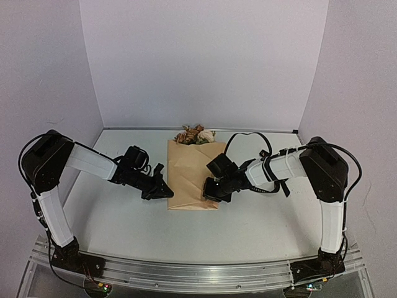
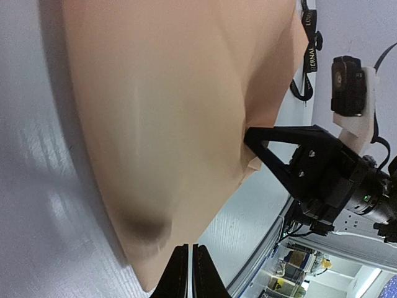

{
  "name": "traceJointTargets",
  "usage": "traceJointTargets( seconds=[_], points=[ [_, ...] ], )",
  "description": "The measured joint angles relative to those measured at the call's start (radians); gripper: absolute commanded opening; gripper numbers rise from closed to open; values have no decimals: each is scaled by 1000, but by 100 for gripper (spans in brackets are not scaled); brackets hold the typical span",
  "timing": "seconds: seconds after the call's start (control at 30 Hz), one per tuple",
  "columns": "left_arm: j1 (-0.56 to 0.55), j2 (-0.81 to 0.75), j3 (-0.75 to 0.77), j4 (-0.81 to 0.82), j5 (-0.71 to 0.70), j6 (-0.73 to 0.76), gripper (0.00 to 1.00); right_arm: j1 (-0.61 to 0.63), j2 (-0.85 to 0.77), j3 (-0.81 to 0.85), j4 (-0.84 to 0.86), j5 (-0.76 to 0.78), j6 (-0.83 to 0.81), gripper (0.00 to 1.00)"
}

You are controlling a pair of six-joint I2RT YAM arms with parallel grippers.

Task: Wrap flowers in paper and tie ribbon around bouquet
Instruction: Press the fold line of the folded wrapping paper.

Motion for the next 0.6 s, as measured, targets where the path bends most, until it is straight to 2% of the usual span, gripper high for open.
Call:
traceJointTargets(
  seconds=[0.17, 0.6],
  points=[
    [-2, 10, -18, 12, -14, -14, 7, 0, 1, 2, -1, 0, 3, 0],
    [-1, 142, 75, 3, -80, -15, 7, 0, 8, 11, -3, -1, 7, 0]
  ],
)
